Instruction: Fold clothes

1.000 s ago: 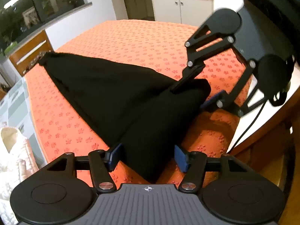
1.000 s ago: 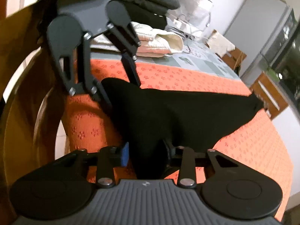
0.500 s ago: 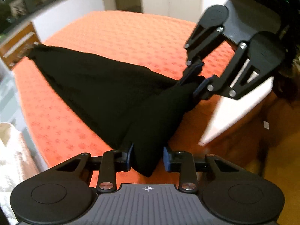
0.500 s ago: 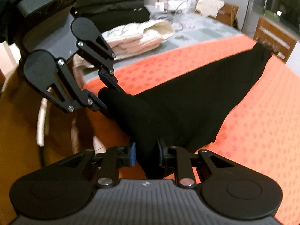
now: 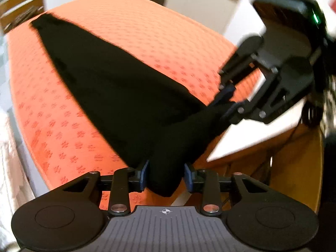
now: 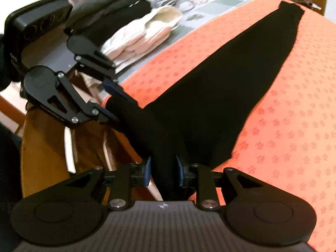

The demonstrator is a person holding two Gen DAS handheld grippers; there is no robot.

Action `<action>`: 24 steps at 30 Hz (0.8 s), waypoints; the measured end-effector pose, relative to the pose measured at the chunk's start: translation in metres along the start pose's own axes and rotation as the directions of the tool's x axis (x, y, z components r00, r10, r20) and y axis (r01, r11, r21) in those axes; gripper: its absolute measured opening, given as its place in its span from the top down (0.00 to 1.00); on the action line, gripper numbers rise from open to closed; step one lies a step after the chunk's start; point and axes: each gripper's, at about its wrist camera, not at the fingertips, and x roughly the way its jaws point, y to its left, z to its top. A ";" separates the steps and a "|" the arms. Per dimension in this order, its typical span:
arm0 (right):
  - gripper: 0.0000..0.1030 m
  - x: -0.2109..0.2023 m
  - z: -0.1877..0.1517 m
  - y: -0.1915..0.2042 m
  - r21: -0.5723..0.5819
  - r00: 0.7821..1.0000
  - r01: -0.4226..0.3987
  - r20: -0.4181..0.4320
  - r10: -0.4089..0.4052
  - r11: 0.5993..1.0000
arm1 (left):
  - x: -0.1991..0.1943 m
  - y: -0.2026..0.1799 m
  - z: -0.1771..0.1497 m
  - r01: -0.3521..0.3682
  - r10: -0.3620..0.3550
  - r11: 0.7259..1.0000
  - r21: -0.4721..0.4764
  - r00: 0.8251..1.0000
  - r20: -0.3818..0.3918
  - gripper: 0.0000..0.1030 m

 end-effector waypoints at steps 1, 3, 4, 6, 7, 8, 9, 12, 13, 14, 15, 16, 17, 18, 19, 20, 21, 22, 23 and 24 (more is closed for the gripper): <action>0.72 -0.001 0.001 -0.002 0.004 1.000 0.010 0.012 -0.010 1.000 | -0.001 0.004 0.000 -0.001 0.001 0.999 -0.032 1.000 0.012 0.61; 0.66 -0.002 0.003 -0.005 0.005 0.998 0.041 0.039 -0.041 0.999 | -0.001 0.009 -0.001 -0.010 0.013 0.997 -0.080 0.999 0.033 0.60; 0.64 -0.002 0.004 -0.006 0.002 0.997 0.063 0.055 -0.063 0.998 | -0.001 0.011 -0.001 -0.018 0.022 0.994 -0.104 0.999 0.043 0.60; 0.59 -0.001 0.006 -0.008 0.009 0.990 0.109 0.089 -0.109 0.994 | 0.001 0.014 0.000 -0.035 0.044 0.988 -0.151 0.997 0.059 0.60; 0.59 -0.001 0.007 -0.008 0.013 0.985 0.133 0.106 -0.133 0.991 | 0.002 0.016 0.001 -0.049 0.061 0.983 -0.179 0.996 0.066 0.60; 0.58 0.000 0.007 -0.008 0.012 0.978 0.161 0.129 -0.161 0.987 | 0.004 0.018 0.001 -0.062 0.078 0.977 -0.206 0.994 0.072 0.60; 0.58 -0.001 0.007 -0.009 0.015 0.970 0.191 0.150 -0.191 0.982 | 0.005 0.019 0.001 -0.075 0.094 0.972 -0.223 0.993 0.076 0.60; 0.58 -0.004 0.005 -0.006 0.028 0.936 0.281 0.212 -0.280 0.959 | 0.008 0.022 0.003 -0.112 0.140 0.958 -0.263 0.986 0.089 0.58; 0.58 -0.007 0.003 -0.005 0.034 0.923 0.310 0.226 -0.310 0.950 | 0.008 0.022 0.003 -0.124 0.154 0.955 -0.270 0.984 0.091 0.56; 0.58 -0.011 0.002 -0.003 0.041 0.909 0.340 0.240 -0.339 0.940 | 0.009 0.021 0.003 -0.134 0.165 0.952 -0.275 0.982 0.092 0.55; 0.58 -0.011 0.002 -0.001 0.035 0.911 0.340 0.237 -0.338 0.940 | 0.009 0.019 0.002 -0.144 0.175 0.950 -0.276 0.980 0.094 0.55; 0.58 -0.012 0.001 0.001 0.028 0.912 0.340 0.233 -0.337 0.940 | 0.010 0.018 0.001 -0.152 0.185 0.949 -0.277 0.978 0.097 0.54; 0.63 -0.012 0.001 0.003 0.022 0.914 0.340 0.229 -0.336 0.940 | 0.010 0.016 -0.001 -0.160 0.195 0.947 -0.277 0.976 0.101 0.53; 0.80 -0.013 0.000 0.005 0.016 0.915 0.340 0.226 -0.334 0.940 | 0.010 0.016 -0.002 -0.167 0.203 0.946 -0.277 0.974 0.105 0.53; 0.86 -0.013 0.000 0.007 0.009 0.916 0.340 0.222 -0.333 0.941 | 0.009 0.017 -0.002 -0.173 0.210 0.945 -0.278 0.972 0.109 0.53; 0.92 -0.014 0.000 0.009 0.003 0.918 0.339 0.218 -0.332 0.941 | 0.008 0.017 -0.003 -0.178 0.216 0.943 -0.281 0.970 0.111 0.53; 0.92 -0.014 -0.001 0.011 -0.004 0.919 0.339 0.215 -0.331 0.941 | 0.007 0.019 -0.002 -0.180 0.219 0.942 -0.284 0.969 0.113 0.53; 0.92 -0.014 -0.001 0.013 -0.010 0.920 0.339 0.211 -0.329 0.941 | 0.006 0.019 -0.002 -0.182 0.222 0.940 -0.287 0.968 0.114 0.53; 0.92 -0.008 -0.003 0.013 -0.012 0.923 0.339 0.195 -0.331 0.941 | 0.006 0.019 -0.003 -0.181 0.223 0.939 -0.293 0.968 0.115 0.53; 0.92 -0.002 -0.005 0.010 -0.008 0.925 0.341 0.179 -0.334 0.940 | 0.008 0.020 -0.003 -0.180 0.223 0.937 -0.299 0.968 0.115 0.53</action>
